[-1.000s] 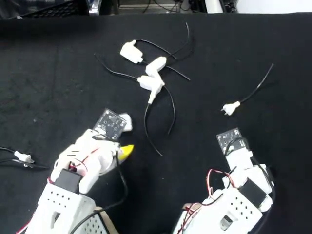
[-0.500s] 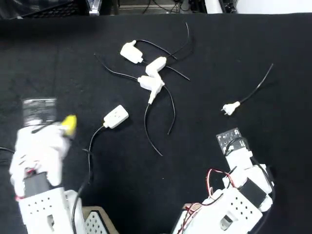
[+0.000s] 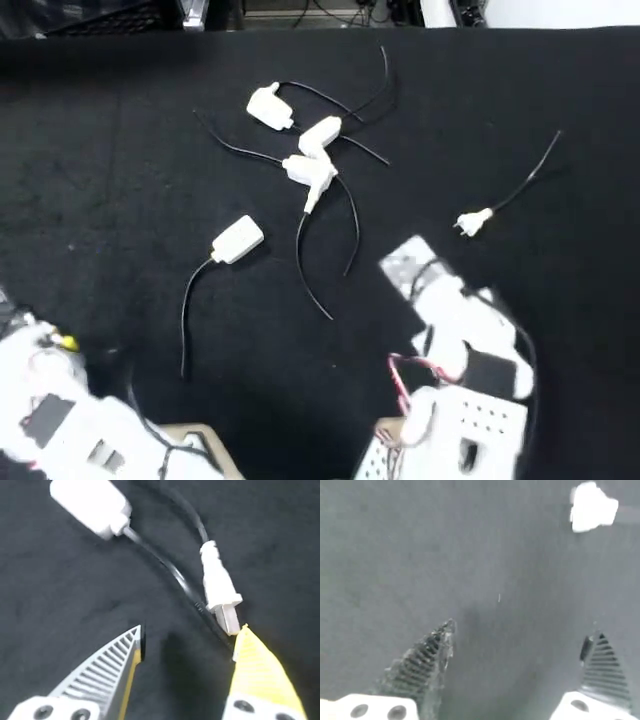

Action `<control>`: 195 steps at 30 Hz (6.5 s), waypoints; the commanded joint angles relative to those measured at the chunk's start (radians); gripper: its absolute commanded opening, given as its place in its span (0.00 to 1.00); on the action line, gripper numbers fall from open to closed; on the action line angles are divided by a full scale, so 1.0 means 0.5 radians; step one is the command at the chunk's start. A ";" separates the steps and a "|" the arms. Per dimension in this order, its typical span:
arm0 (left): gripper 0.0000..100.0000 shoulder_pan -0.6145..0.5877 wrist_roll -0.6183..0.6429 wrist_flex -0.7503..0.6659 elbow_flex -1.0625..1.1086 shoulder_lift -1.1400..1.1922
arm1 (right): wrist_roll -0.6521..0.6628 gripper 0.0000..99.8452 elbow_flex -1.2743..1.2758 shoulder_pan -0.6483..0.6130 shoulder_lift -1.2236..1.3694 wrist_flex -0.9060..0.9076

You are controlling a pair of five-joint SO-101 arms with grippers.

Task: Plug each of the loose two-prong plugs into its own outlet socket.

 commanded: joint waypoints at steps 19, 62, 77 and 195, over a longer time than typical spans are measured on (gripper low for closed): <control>0.29 -0.910 0.058 0.034 0.048 -0.021 | -0.436 0.39 -0.710 -1.712 0.821 -0.377; 0.29 -0.864 0.295 0.061 0.048 -0.018 | 0.721 0.39 -1.843 -2.074 2.846 -0.690; 0.29 -0.867 0.295 0.061 0.048 -0.018 | 0.816 0.39 -2.963 -2.044 3.607 -0.098; 0.18 2.490 1.347 -0.598 -0.802 -0.666 | -1.016 0.01 -4.961 -2.286 2.831 1.046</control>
